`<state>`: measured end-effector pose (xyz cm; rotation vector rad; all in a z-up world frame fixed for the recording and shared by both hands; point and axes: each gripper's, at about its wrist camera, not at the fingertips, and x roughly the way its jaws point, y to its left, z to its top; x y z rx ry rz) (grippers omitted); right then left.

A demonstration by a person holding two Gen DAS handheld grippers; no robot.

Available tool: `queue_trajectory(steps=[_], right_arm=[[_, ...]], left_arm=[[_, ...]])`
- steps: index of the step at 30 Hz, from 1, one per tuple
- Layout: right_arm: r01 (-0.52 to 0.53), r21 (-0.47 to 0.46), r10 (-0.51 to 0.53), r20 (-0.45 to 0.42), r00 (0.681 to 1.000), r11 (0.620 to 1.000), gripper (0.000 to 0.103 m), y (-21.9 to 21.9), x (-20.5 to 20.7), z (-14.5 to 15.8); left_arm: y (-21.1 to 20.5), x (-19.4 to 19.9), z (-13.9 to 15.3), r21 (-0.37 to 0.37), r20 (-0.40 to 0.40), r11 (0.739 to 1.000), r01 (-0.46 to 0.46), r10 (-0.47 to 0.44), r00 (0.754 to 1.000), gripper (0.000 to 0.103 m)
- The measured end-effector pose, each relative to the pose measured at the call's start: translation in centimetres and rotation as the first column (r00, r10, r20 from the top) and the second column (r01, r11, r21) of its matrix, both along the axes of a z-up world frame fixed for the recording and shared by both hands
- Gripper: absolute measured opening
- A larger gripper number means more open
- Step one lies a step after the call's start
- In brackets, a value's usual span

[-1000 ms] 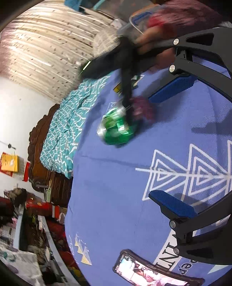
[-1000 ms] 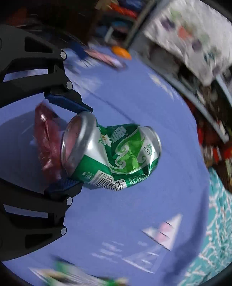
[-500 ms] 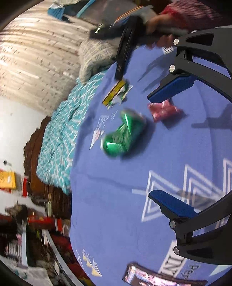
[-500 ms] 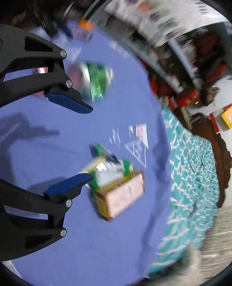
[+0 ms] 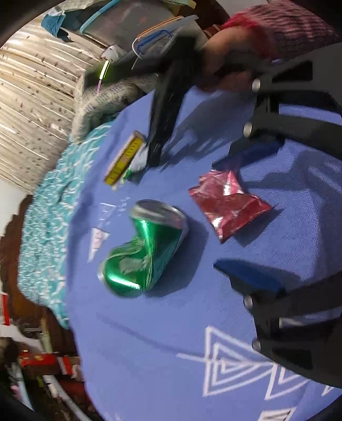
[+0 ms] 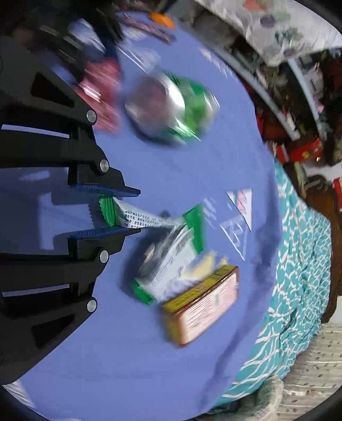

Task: Collect trash
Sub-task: 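Grasp the red wrapper with the left gripper while the right gripper grasps the green-white snack wrapper, then carry both wrappers to the wastebasket and open both grippers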

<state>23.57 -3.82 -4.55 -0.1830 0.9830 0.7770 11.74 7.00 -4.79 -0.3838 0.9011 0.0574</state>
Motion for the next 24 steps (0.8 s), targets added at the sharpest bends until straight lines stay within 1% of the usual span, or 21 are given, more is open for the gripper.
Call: queue_trajectory(steps=[1,3,5,7,8,9,10,11,13,15,17,18,20,21,24], right_arm=[[-0.011,0.018,0.011,-0.004,1.0,1.0,0.024,-1.0,-1.7,0.2],[-0.031,0.048,0.031,-0.005,0.999,0.998,0.025,-3.3,-6.1,0.9],[-0.036,0.072,0.037,-0.011,0.999,0.997,0.026,-5.6,-8.9,1.2],[-0.034,0.082,0.035,-0.006,0.999,0.996,0.027,-7.2,-11.3,1.3],[-0.029,0.073,0.029,0.002,1.0,0.997,0.034,-8.4,-12.6,1.3],[-0.017,0.053,0.016,0.016,1.0,0.998,0.058,-9.0,-13.3,1.1],[0.008,0.034,-0.009,0.037,0.999,0.999,0.074,-9.7,-13.7,0.9],[0.033,0.035,-0.035,0.061,0.998,0.999,0.09,-10.5,-13.8,0.9],[0.064,0.071,-0.071,0.102,0.992,0.995,0.089,-11.8,-14.6,1.4],[0.074,0.087,-0.082,0.094,0.992,0.993,0.088,-12.8,-14.5,1.8],[0.085,0.101,-0.097,0.12,0.988,0.991,0.088,-13.7,-14.2,2.5],[0.088,0.093,-0.1,0.135,0.986,0.992,0.089,-13.8,-13.7,2.8],[0.08,0.068,-0.09,0.156,0.984,0.994,0.09,-13.0,-11.0,2.8],[0.06,0.052,-0.067,0.157,0.985,0.997,0.091,-12.5,-10.5,2.5],[-0.008,-0.025,0.011,0.141,0.99,1.0,0.091,-10.6,-8.4,0.9]], left_arm=[[0.0,0.1,-0.3,-0.008,-0.005,1.0,-0.001,0.001,1.0,0.054],[-0.1,0.0,-0.3,-0.02,0.002,1.0,0.007,-0.007,1.0,0.04],[-0.2,0.2,-0.6,-0.048,-0.009,0.999,0.021,-0.022,1.0,0.032],[-0.3,0.3,-0.7,-0.045,-0.013,0.999,0.028,-0.029,0.999,0.027],[-0.4,0.3,-0.7,-0.043,-0.014,0.999,0.033,-0.034,0.999,0.023],[-0.6,0.2,-0.8,-0.044,-0.015,0.998,0.039,-0.04,0.999,0.019],[-0.7,0.3,-0.8,-0.045,-0.015,0.998,0.043,-0.044,0.999,0.016],[-0.8,0.4,-0.7,-0.042,-0.015,0.998,0.045,-0.046,0.999,0.014],[-1.4,-0.1,-0.4,-0.042,-0.005,0.998,0.053,-0.053,0.999,0.013],[-1.9,-0.5,0.0,-0.044,0.011,0.997,0.065,-0.064,0.998,0.012],[-2.2,-0.9,0.5,-0.058,0.023,0.995,0.079,-0.078,0.997,0.012],[-2.4,-1.0,0.7,-0.062,0.027,0.994,0.085,-0.084,0.996,0.012],[-3.0,-1.1,1.1,-0.063,0.034,0.993,0.101,-0.099,0.995,0.012],[-3.4,-1.2,1.2,-0.061,0.036,0.992,0.112,-0.11,0.993,0.012],[-4.3,-1.2,1.3,-0.048,0.034,0.99,0.132,-0.13,0.991,0.012]])
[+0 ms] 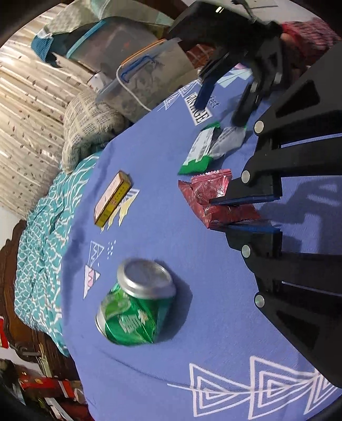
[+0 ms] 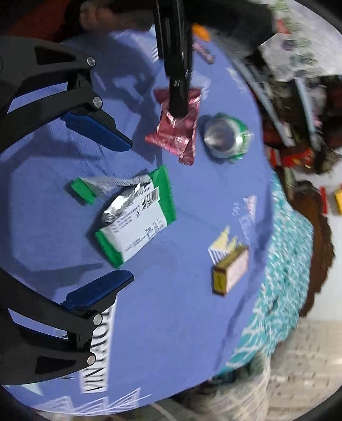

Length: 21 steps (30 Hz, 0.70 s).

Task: Collect trash
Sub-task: 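Carry both wrappers to the wastebasket and open both grippers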

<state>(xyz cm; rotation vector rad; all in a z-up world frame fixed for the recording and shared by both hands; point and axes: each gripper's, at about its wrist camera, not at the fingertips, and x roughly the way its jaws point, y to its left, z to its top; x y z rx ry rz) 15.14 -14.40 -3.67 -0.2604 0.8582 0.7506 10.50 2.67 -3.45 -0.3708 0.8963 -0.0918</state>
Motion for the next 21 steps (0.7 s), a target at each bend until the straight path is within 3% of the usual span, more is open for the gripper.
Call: queue_trajectory(steps=[2,4,6,10,16,21], right_arm=[[-0.029,-0.052,0.027,-0.027,0.999,0.998,0.089,0.9,1.3,-1.3],[-0.038,-0.076,0.033,-0.064,0.997,0.996,0.077,0.8,1.8,-2.3],[-0.037,-0.065,0.034,-0.049,0.998,0.997,0.037,0.2,1.7,-2.3],[-0.002,-0.028,0.001,-0.041,0.999,1.0,0.019,-2.0,0.8,-1.8],[0.187,0.084,-0.181,-0.074,0.981,0.979,0.014,-10.1,1.2,-1.2],[0.377,0.107,-0.374,-0.049,0.926,0.92,0.014,-20.2,2.1,0.0]], left_arm=[[-0.6,0.1,-0.1,0.009,-0.007,1.0,0.009,-0.009,1.0,0.012],[-0.9,0.2,-0.1,0.014,-0.013,1.0,0.014,-0.013,1.0,0.012],[-1.2,0.4,-0.2,0.02,-0.018,1.0,0.019,-0.018,1.0,0.012],[-2.4,1.3,-0.3,0.029,-0.034,0.999,0.044,-0.043,0.999,0.012],[-7.0,4.6,0.3,0.034,-0.047,0.988,0.148,-0.146,0.988,0.012],[-15.3,8.9,2.0,0.045,-0.03,0.947,0.318,-0.317,0.948,0.012]])
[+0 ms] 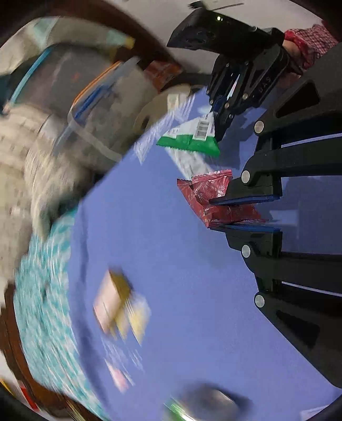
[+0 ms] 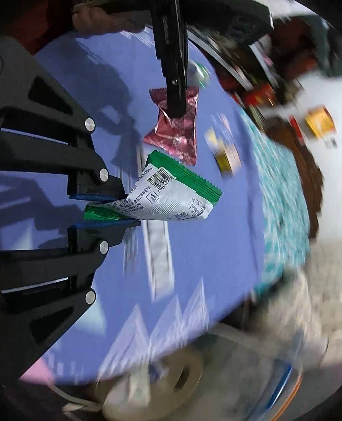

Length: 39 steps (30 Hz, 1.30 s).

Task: Collect trash
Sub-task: 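Carry both wrappers to the wastebasket and open both grippers, then swing both open grippers back over the bed toward the green can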

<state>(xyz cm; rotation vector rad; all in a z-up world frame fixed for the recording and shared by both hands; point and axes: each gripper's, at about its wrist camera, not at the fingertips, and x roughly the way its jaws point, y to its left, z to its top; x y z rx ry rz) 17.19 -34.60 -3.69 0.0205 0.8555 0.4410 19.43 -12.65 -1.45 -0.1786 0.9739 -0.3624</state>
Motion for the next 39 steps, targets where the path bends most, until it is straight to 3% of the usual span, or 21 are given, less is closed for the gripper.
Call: queue_trajectory(steps=[4,9,16,17,19,20,21,22,24,30,35,39], right_arm=[[0.185,0.011,-0.185,0.006,0.983,0.983,0.014,-9.6,1.8,1.0],[0.364,0.024,-0.363,-0.036,0.931,0.931,0.014,-19.7,4.6,0.9],[0.452,0.078,-0.437,-0.154,0.886,0.889,0.018,-25.9,10.3,-1.1],[0.459,0.071,-0.442,-0.17,0.881,0.886,0.018,-25.7,11.1,-1.4],[0.461,0.072,-0.438,-0.21,0.874,0.885,0.027,-26.1,12.6,-2.3],[0.458,0.079,-0.432,-0.227,0.873,0.885,0.043,-26.2,13.0,-2.5],[0.459,0.079,-0.431,-0.233,0.872,0.885,0.068,-26.2,13.4,-2.7],[0.463,0.075,-0.438,-0.222,0.871,0.883,0.076,-25.8,13.1,-2.5],[0.475,0.076,-0.458,-0.171,0.872,0.877,0.077,-25.9,12.9,-1.9],[0.489,0.123,-0.474,-0.135,0.87,0.863,0.077,-24.6,12.2,0.6],[0.456,0.193,-0.448,-0.086,0.89,0.869,0.077,-21.4,8.8,3.5],[0.396,0.243,-0.4,-0.039,0.916,0.885,0.077,-16.2,5.5,5.1]], left_arm=[[-9.1,4.1,1.5,0.017,0.021,0.988,0.154,-0.154,0.988,0.012],[-18.5,8.7,2.0,0.004,0.018,0.966,0.259,-0.26,0.966,0.012],[-27.1,14.3,0.8,0.038,-0.027,0.956,0.291,-0.29,0.957,0.013],[-27.8,15.0,0.4,0.039,-0.036,0.957,0.286,-0.285,0.958,0.019],[-28.5,15.9,-0.5,0.037,-0.056,0.961,0.273,-0.271,0.961,0.049],[-28.8,16.3,-0.9,0.041,-0.061,0.966,0.257,-0.254,0.965,0.068],[-28.9,16.5,-1.0,0.044,-0.059,0.968,0.246,-0.244,0.968,0.071],[-29.1,16.7,-1.3,0.046,-0.062,0.969,0.243,-0.24,0.969,0.071],[-28.7,16.8,-1.5,0.031,-0.082,0.967,0.252,-0.249,0.965,0.071],[-25.4,15.4,-0.2,0.01,-0.042,0.972,0.234,-0.234,0.971,0.071],[-19.7,11.6,1.4,0.022,0.045,0.983,0.182,-0.183,0.982,0.071],[-13.3,8.0,1.5,0.057,0.106,0.996,0.075,-0.081,0.991,0.071]])
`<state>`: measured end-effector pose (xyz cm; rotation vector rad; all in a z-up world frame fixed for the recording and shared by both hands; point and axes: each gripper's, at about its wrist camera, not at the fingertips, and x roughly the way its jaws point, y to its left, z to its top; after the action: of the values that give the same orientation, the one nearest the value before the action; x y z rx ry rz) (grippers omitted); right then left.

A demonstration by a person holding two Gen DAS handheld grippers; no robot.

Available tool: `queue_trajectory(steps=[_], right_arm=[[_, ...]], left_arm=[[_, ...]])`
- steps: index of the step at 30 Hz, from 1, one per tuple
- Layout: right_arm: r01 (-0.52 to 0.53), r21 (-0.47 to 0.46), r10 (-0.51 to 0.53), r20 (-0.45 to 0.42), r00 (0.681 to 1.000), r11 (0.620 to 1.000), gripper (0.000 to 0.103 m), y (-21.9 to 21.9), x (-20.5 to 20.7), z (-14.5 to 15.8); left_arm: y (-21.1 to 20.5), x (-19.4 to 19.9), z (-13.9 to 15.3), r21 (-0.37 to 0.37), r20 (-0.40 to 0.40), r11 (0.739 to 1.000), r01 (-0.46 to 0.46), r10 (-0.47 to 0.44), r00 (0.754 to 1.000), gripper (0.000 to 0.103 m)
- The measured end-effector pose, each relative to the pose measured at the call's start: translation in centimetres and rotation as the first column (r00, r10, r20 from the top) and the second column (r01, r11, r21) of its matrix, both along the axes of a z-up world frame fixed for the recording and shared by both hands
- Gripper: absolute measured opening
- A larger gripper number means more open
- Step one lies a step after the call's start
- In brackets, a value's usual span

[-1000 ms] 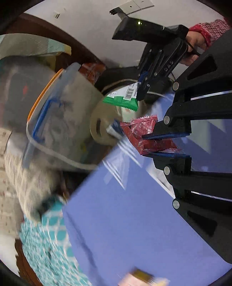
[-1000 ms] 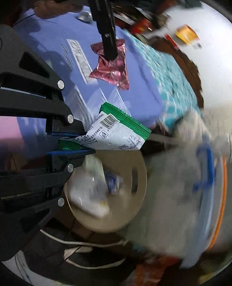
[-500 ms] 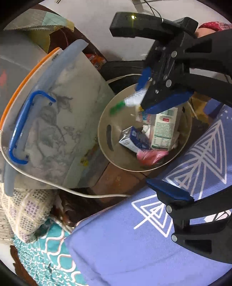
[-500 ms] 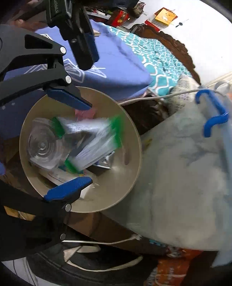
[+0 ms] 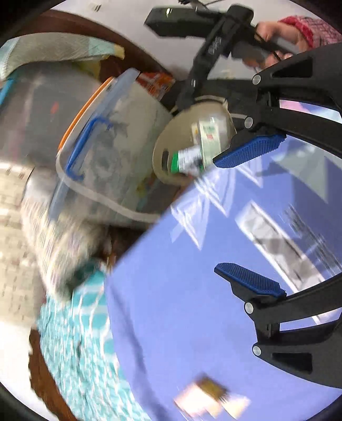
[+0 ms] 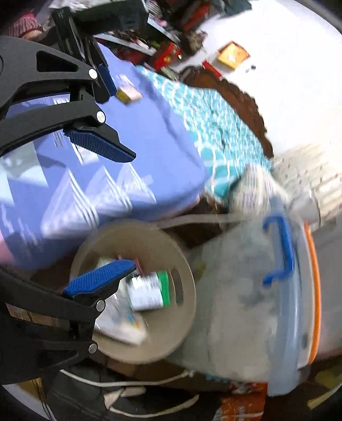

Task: Collect trash
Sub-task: 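Swing both open grippers back over the bed toward the green can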

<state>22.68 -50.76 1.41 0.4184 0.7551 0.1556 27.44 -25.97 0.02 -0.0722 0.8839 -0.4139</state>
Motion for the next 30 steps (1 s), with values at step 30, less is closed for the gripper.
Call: queue_trajectory(steps=[30], right_arm=[[-0.808,0.05,0.81,-0.015,0.587,0.587,0.072,36.1,-15.9,5.4]], left_arm=[[32.0,-19.1,-1.5,0.145,0.103,0.814,-0.563,0.553,0.827,0.072]])
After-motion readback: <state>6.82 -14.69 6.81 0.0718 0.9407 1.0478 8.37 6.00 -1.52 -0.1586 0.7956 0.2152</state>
